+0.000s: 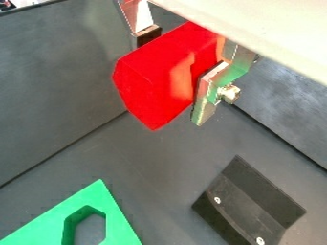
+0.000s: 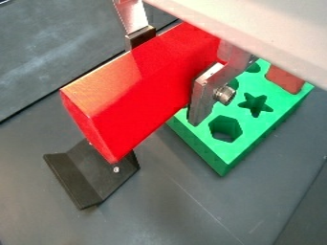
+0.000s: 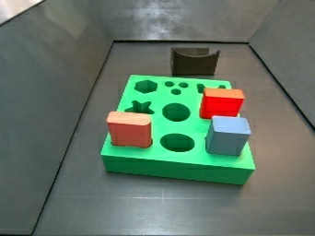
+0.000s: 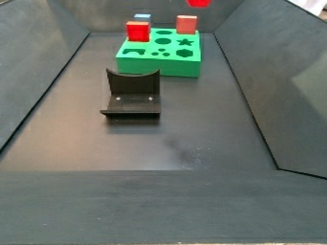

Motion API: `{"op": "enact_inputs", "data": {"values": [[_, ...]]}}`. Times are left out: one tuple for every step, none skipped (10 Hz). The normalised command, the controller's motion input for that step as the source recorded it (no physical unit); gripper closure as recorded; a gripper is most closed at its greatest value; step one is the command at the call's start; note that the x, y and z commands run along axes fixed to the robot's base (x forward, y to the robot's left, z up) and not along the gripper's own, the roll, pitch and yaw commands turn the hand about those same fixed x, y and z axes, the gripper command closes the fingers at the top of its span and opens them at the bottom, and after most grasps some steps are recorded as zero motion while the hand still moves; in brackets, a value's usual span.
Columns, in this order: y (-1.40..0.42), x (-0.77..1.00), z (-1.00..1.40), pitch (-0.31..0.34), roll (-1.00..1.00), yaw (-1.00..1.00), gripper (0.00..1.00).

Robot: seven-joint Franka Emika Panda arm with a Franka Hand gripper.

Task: Pick up the hexagon object. Move up. Place the hexagon object on the fixture. Regrasp the hexagon object. Move to above the board. Insert the hexagon object.
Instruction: Place the hexagon object on the fixture.

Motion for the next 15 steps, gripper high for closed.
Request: {"op": "enact_inputs", "data": {"values": [[-0.03, 0.73, 0.00, 0.158, 0.16, 0.06, 1.00], [-0.03, 0.67, 0.00, 0.163, 0.17, 0.07, 1.00], [0.48, 1.00, -0.31, 0.047, -1.00, -0.06, 1.00], [0.48, 1.00, -0.31, 0.045, -1.00, -0.06, 1.00], [0.43, 1.00, -0.27, 0.035, -1.00, -0.08, 1.00], [0.35, 1.00, -0.21, 0.033, -1.00, -0.08, 1.00], [0.30, 1.00, -0.18, 0.044, -1.00, -0.08, 1.00], [0.26, 1.00, -0.15, 0.057, -1.00, -0.09, 1.00], [0.23, 1.00, -0.11, 0.073, -1.00, -0.09, 1.00], [0.20, 1.00, -0.09, 0.084, -1.00, -0.10, 1.00], [0.14, 0.90, -0.06, 0.092, -1.00, -0.11, 1.00], [0.10, 0.79, -0.04, 0.097, -1.00, -0.12, 1.00], [0.08, 0.68, -0.02, 0.103, -1.00, -0.13, 1.00], [0.06, 0.57, -0.01, 0.090, -0.83, -0.13, 1.00], [0.05, 0.43, -0.01, 0.067, -0.59, -0.12, 1.00]]}}
